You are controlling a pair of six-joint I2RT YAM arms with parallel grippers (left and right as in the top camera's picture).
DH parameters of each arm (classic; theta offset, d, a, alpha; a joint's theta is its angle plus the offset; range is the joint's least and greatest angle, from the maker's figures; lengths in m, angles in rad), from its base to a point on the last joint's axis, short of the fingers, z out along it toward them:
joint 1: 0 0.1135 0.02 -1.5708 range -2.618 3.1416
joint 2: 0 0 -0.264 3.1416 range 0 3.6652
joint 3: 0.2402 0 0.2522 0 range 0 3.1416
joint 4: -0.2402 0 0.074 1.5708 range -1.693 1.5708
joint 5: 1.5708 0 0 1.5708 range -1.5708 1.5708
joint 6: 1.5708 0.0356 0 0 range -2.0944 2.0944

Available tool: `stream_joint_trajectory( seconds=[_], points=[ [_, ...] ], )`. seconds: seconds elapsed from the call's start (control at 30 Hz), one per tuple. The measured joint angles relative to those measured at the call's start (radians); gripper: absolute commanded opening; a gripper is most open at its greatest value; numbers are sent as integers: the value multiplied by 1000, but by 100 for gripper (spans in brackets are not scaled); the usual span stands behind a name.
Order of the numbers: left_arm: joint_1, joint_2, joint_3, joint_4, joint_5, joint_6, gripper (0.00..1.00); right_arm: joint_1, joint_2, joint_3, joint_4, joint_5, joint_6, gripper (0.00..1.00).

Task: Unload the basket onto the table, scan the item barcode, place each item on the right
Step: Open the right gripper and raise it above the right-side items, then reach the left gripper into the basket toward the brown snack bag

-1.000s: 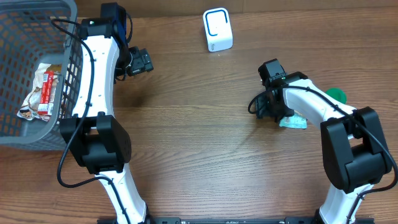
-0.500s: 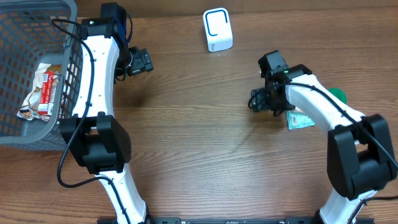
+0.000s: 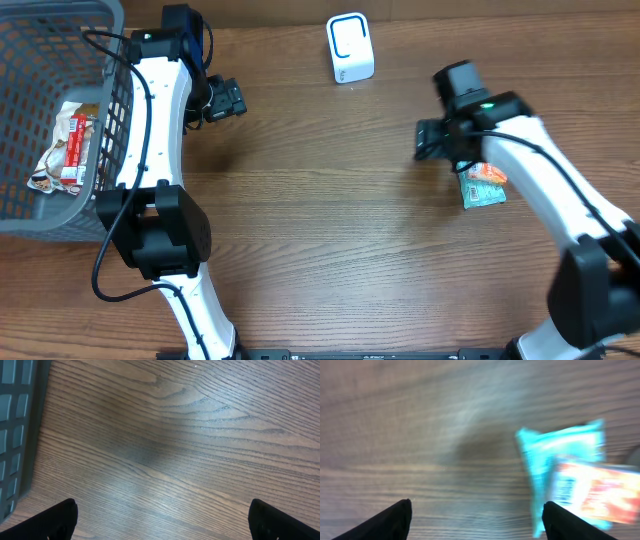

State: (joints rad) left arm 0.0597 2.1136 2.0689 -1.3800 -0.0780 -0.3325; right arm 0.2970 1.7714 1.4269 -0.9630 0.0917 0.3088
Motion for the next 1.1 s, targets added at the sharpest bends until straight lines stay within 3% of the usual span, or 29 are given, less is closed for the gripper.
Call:
stream_joint_trajectory(
  seconds=[0.07, 0.1, 0.37, 0.87, 0.93, 1.1],
  points=[
    [0, 0, 0, 0, 0, 0, 100, -39, -37, 3, -1, 11, 2, 90],
    [0, 0, 0, 0, 0, 0, 100, -65, -55, 6, -2, 18, 2, 100],
    [0, 0, 0, 0, 0, 0, 100, -207, -76, 10, -5, 42, 5, 100],
    [0, 0, 0, 50, 31, 3, 100, -217, -76, 10, -7, 43, 5, 100],
    [0, 0, 0, 48, 48, 35, 94, -217, -76, 10, -6, 43, 5, 100],
    [0, 0, 36, -20, 77, 188, 98, -217, -76, 10, -7, 43, 5, 100]
  ],
)
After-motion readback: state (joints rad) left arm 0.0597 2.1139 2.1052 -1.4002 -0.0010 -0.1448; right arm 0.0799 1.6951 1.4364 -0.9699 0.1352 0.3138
